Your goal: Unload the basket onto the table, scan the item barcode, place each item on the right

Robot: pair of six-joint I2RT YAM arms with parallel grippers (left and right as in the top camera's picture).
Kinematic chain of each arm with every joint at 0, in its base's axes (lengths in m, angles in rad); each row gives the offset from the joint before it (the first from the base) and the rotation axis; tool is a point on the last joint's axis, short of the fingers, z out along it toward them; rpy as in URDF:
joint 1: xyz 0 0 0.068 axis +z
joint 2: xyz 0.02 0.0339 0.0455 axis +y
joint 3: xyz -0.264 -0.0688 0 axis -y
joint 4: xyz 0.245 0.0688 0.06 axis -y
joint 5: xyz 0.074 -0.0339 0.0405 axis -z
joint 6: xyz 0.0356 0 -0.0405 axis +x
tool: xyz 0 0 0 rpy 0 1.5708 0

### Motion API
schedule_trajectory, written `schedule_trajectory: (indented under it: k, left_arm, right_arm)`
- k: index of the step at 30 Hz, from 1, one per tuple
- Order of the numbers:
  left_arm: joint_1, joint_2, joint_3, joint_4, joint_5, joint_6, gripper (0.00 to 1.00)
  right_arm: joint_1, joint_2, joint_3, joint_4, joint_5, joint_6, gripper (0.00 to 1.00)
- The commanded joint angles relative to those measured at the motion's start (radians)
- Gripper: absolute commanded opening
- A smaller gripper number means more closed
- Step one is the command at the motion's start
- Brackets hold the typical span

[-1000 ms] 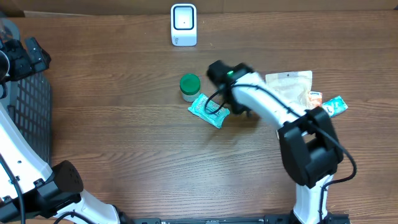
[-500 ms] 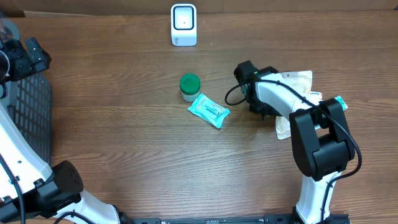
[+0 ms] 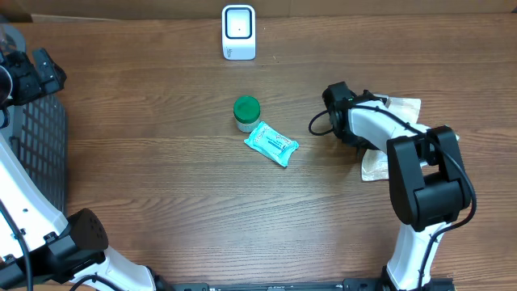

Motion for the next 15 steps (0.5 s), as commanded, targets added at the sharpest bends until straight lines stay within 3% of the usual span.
schedule_trajectory:
  k: [1, 7, 9, 11, 12, 15]
  left_arm:
    - [-0.006, -0.013, 0.011, 0.001, 0.000, 0.019, 1.00]
    - [-0.006, -0.013, 0.011, 0.001, 0.000, 0.019, 1.00]
    - [-0.006, -0.013, 0.012, 0.001, 0.000, 0.019, 0.99]
    - [-0.006, -0.013, 0.011, 0.001, 0.000, 0.019, 0.99]
    - [-0.006, -0.013, 0.011, 0.001, 0.000, 0.019, 1.00]
    - [-0.006, -0.013, 0.011, 0.001, 0.000, 0.019, 1.00]
  right_arm:
    - [-0.005, 0.013, -0.018, 0.002, -0.141, -0.032, 0.04]
    - [0.016, -0.016, 0.055, -0.072, -0.263, -0.060, 0.04]
    - [0.027, -0.062, 0.109, -0.098, -0.375, -0.128, 0.04]
    - [0.029, -0.122, 0.171, -0.111, -0.604, -0.260, 0.04]
    - [0.029, -0.165, 0.225, -0.128, -0.831, -0.349, 0.04]
    - [0.013, -0.220, 0.307, -0.167, -1.151, -0.389, 0.04]
